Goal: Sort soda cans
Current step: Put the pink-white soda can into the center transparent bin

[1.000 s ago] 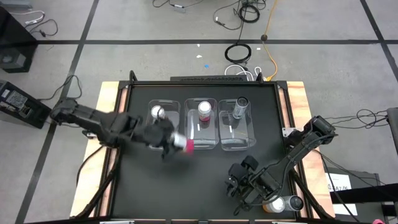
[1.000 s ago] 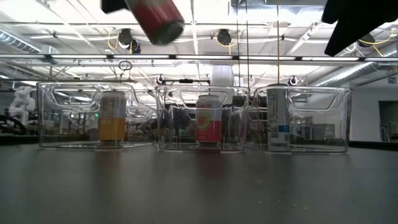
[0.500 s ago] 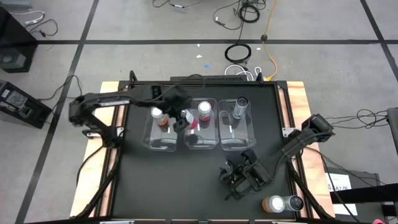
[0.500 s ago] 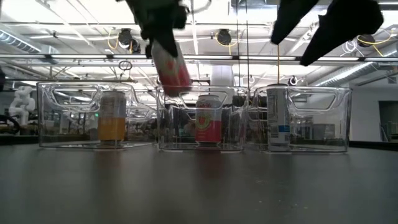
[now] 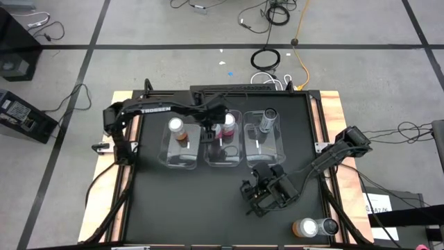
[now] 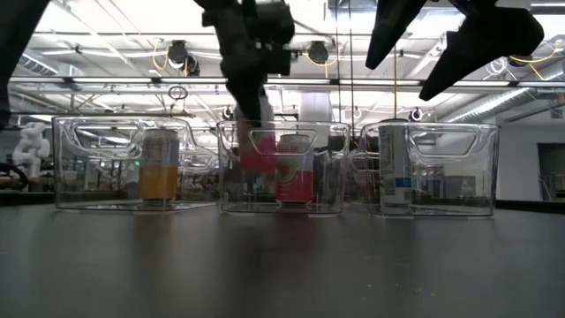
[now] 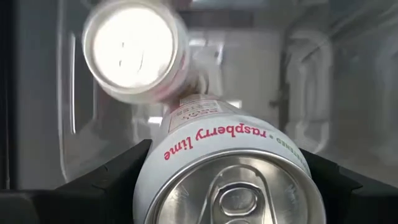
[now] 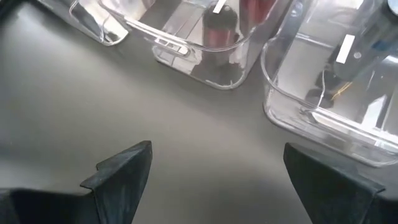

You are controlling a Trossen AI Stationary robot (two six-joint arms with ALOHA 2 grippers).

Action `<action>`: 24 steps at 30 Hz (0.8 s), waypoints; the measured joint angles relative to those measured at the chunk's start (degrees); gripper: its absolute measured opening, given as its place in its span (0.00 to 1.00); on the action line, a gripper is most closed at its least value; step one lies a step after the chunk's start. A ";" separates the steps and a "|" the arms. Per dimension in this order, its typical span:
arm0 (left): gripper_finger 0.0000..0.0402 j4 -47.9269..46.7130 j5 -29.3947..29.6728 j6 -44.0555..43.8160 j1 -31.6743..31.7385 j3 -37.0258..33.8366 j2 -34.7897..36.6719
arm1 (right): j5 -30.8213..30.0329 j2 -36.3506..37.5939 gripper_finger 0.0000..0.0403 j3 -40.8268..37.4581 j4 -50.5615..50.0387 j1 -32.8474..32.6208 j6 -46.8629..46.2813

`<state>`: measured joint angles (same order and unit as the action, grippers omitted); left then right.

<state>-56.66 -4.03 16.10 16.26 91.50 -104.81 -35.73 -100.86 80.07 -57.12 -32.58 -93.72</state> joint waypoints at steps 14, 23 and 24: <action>0.81 4.89 2.28 4.11 2.69 -0.19 -7.85 | -0.02 0.00 0.89 0.00 0.35 0.00 -3.45; 0.87 5.95 4.52 3.89 4.54 -0.20 -9.17 | -0.02 0.00 0.89 0.00 0.34 0.00 -6.17; 0.87 5.90 4.48 3.86 4.46 -0.20 -9.11 | -0.02 0.00 0.89 0.00 0.39 0.00 -6.18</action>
<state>-50.76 0.45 19.96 20.72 91.31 -113.92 -35.75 -100.86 80.07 -56.74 -32.58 -99.90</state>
